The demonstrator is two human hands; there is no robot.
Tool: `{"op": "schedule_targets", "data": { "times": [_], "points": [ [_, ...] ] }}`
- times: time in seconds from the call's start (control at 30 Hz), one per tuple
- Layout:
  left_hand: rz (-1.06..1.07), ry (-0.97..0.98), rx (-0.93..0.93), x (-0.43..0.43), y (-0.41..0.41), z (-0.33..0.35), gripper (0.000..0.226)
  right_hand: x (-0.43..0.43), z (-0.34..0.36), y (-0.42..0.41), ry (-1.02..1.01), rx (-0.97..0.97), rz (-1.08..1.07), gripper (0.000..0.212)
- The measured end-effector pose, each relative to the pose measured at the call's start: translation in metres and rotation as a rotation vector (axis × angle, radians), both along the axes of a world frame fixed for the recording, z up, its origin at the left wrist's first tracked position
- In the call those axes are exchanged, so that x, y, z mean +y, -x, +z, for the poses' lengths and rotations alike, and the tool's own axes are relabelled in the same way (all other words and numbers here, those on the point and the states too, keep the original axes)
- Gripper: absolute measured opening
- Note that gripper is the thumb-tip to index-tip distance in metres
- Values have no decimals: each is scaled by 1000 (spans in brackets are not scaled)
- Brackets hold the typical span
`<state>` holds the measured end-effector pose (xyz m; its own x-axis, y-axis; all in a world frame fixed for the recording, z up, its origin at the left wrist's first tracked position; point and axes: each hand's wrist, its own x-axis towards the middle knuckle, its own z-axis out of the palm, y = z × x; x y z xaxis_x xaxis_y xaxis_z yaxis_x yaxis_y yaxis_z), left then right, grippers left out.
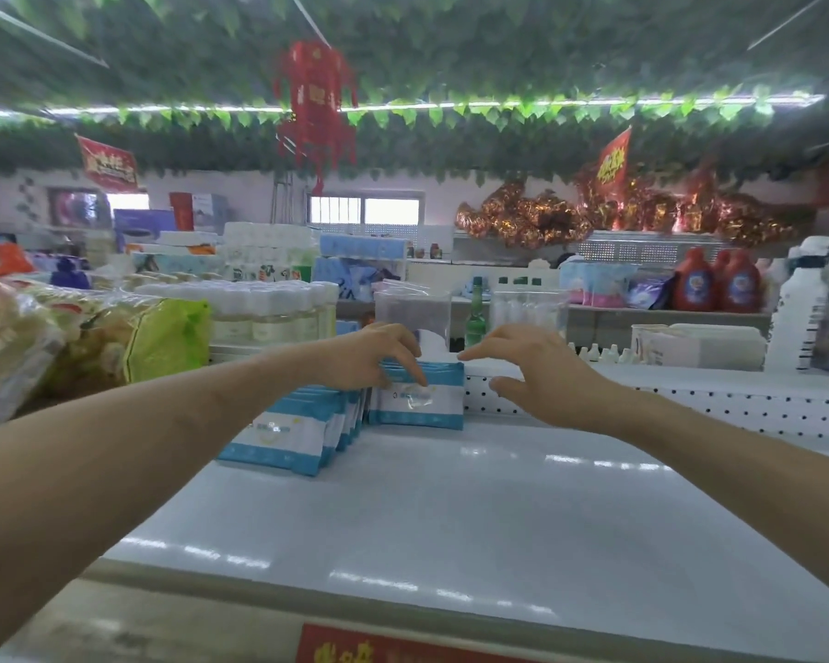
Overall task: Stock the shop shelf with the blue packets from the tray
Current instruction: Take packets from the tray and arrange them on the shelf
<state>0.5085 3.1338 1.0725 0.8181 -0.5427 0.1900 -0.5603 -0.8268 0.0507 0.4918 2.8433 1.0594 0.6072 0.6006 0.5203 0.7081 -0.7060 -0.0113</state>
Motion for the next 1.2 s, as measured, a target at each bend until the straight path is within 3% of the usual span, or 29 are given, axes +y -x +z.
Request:
{"op": "schedule_targets", "data": {
  "times": [0.2,0.37,0.5,0.63,0.8,1.0,1.2],
  "points": [
    [138,149,-57,21,75,9,48,39,0,12,-20,46,143,45],
    [515,301,-318,50,176,-22,47,108,-11,38,-72,91,408,39],
    [716,402,-423,80,298,-66,48,171,-27,97,-61,117,713,33],
    [905,448,-419,86,434,-129,45,207,-46,178,138,-32,958,37],
    [1124,500,-353,92,577,-218,50,226,-70,256,423,-145,1103,44],
    [1369,481,-323,97,729,-293,60,280,-134,354,533,-70,1212,44],
    [1609,556,-271,84,887,-349,58,333,-236,501,555,193,1273,47]
  ]
}}
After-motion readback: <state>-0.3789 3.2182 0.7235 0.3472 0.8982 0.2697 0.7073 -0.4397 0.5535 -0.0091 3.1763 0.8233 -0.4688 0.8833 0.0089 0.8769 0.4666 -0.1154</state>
